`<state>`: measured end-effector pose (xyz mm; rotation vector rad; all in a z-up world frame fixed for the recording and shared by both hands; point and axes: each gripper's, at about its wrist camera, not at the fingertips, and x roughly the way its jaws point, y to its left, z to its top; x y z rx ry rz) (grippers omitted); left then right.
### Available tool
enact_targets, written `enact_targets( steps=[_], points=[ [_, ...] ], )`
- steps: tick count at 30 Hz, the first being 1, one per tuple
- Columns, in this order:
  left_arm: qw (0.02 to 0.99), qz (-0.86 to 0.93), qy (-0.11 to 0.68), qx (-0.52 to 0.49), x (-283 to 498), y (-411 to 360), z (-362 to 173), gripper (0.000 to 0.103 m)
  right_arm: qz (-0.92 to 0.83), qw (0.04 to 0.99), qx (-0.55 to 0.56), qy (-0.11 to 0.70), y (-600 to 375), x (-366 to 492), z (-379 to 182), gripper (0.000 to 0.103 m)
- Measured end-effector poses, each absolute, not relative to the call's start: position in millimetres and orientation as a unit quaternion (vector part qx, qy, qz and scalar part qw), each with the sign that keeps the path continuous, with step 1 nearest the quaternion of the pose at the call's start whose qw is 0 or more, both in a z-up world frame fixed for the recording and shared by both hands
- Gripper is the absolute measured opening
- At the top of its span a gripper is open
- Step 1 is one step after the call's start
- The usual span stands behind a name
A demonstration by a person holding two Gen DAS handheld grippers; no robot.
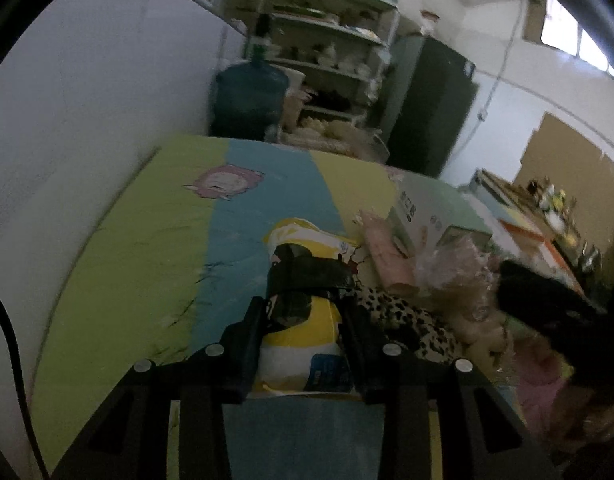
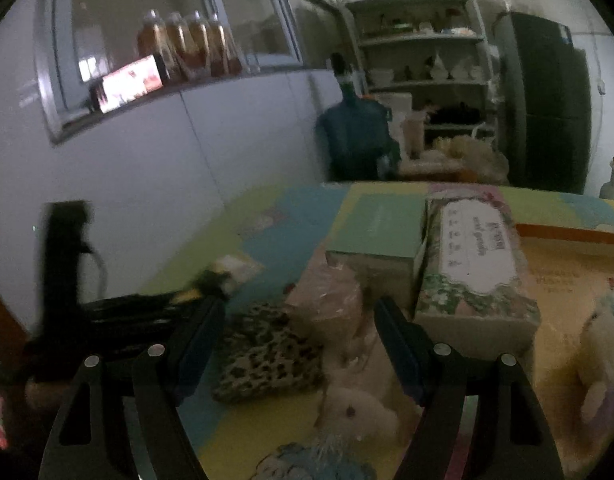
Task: Organize soft objects
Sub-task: 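Grasp the yellow-white plush toy with the left gripper, then grasp the clear plastic bag with the right gripper while the left holds the plush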
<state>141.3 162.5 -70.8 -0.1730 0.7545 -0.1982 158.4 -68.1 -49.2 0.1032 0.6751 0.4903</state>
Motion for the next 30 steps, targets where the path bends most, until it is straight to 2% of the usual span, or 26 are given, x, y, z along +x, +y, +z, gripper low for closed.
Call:
enact_targets(
  steps=[3, 4, 5, 7, 15, 30],
  points=[
    [0.926, -0.083, 0.357, -0.095, 128, 167, -65, 0.038, 0.231, 0.912, 0.023, 0.337, -61, 168, -57, 0.078],
    [0.927, -0.081, 0.354, -0.097, 125, 167, -63, 0.038, 0.229, 0.911, 0.015, 0.341, -59, 171, -60, 0.071],
    [0.928, -0.080, 0.350, -0.099, 122, 167, -62, 0.038, 0.227, 0.909, 0.008, 0.350, -58, 175, -64, 0.055],
    [0.929, -0.082, 0.345, -0.103, 118, 166, -59, 0.038, 0.224, 0.904, 0.003, 0.363, -58, 180, -71, 0.038],
    [0.929, -0.088, 0.343, -0.105, 116, 157, -58, 0.038, 0.236, 0.907, 0.025, 0.348, -69, 174, -70, 0.037],
    [0.932, -0.111, 0.330, -0.103, 108, 130, -46, 0.038, 0.263, 0.916, 0.052, 0.298, -89, 135, -36, 0.036]
  ],
)
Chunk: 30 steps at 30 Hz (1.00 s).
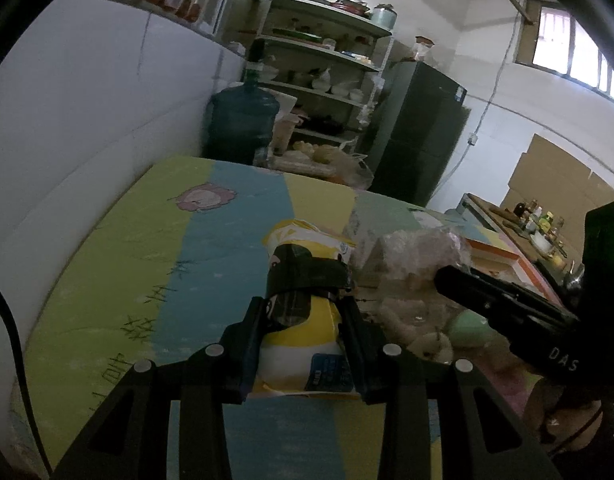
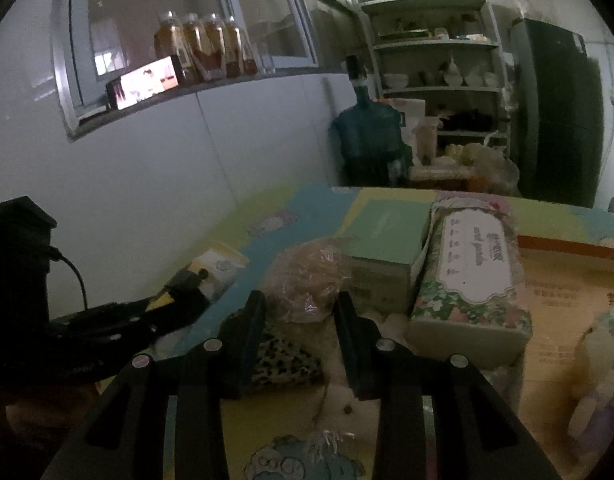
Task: Organize soft objects
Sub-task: 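Grasp the clear plastic bag with the right gripper while the left holds the plush, then carry the plush toy and plastic bag over the tray with both grippers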
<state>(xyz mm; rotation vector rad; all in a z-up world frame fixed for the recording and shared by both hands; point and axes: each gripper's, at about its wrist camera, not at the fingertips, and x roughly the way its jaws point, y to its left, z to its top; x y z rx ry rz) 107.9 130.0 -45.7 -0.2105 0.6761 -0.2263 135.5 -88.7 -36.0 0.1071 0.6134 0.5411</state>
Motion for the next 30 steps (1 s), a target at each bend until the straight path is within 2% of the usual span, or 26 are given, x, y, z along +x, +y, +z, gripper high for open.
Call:
enact_targets(
  steps=[30],
  points=[
    [0.939, -0.150, 0.299, -0.075, 94, 21, -14, 0.038, 0.206, 0.941, 0.114, 0.242, -207, 84, -11, 0.036]
  ],
)
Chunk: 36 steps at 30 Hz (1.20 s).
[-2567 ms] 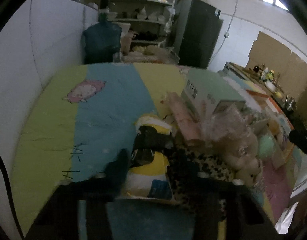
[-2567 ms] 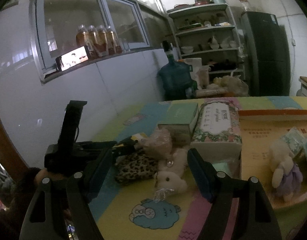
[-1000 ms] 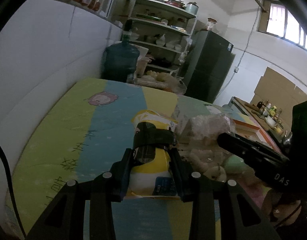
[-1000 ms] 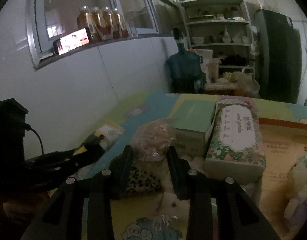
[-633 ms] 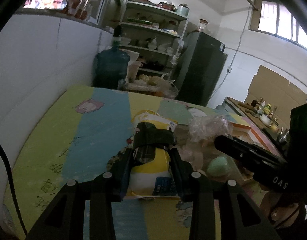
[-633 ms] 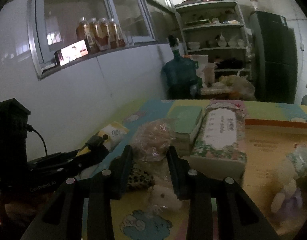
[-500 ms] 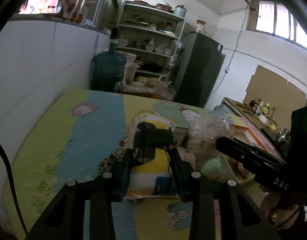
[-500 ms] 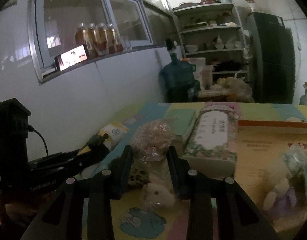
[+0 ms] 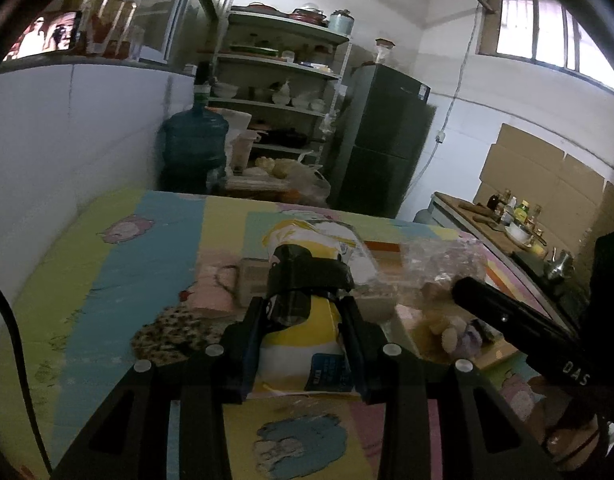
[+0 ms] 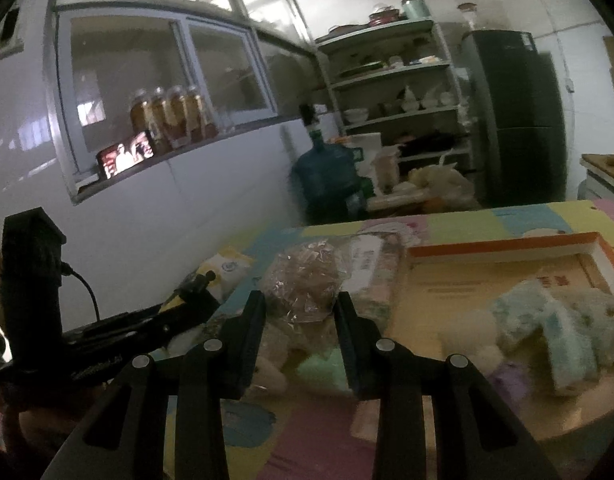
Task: Organize soft objects
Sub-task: 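Carry the plush toy and plastic bag over the tray with both grippers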
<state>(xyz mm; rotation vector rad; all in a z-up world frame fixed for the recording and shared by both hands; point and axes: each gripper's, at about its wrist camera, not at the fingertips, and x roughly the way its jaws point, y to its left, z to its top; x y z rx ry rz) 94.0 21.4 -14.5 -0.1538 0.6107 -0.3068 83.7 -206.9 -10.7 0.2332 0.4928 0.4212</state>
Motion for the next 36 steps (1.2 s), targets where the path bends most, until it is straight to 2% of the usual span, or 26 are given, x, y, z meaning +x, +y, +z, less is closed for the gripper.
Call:
enact_targets(
  steps=[36],
  points=[
    [0.918, -0.236, 0.315, -0.043, 126, -129, -16, 0.038, 0.093, 0.956, 0.180, 0.211, -355, 65, -19, 0.037]
  ],
)
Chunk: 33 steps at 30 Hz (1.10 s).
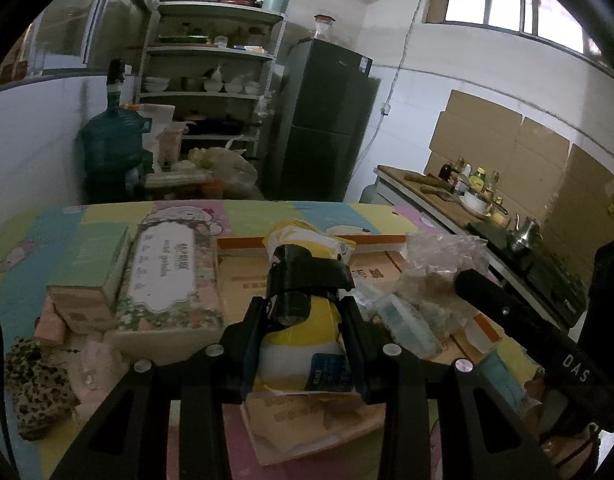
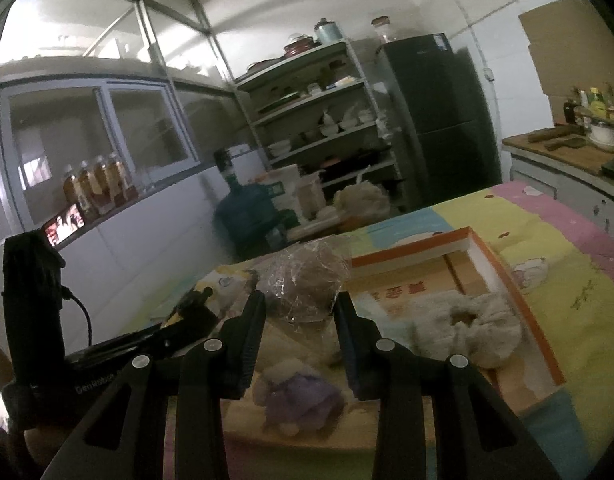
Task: Organize soft objects
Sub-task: 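Carry the plush toy and plastic bag over the tray with both grippers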
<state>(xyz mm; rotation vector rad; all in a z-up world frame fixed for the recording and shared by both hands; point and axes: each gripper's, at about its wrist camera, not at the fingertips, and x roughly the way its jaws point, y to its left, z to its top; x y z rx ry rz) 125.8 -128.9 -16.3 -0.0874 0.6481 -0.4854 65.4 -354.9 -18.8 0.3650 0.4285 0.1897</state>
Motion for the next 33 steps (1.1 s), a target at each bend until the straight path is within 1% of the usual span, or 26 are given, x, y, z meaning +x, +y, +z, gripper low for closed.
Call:
enact_targets(
  steps=[11, 21, 29, 33],
  points=[
    [0.917, -0.233, 0.322, -0.032, 140, -154, -19, 0.038, 0.076, 0.957, 0.188, 0.208, -385, 71, -22, 0.037],
    [0.912, -0.223, 0.345, -0.026, 174, -171, -25, 0.038, 0.067, 0.960, 0.183, 0.201, -404, 90, -19, 0.037],
    [0.906, -0.214, 0.365, -0.025, 199, -180, -29, 0.038, 0.069, 0.958, 0.182, 0.212, -415, 113, -21, 0.037],
    [0.895, -0.219, 0.389, -0.029, 210, -183, -39, 0.038, 0.070, 0.953, 0.188, 0.228, -419, 127, -28, 0.037]
  ],
)
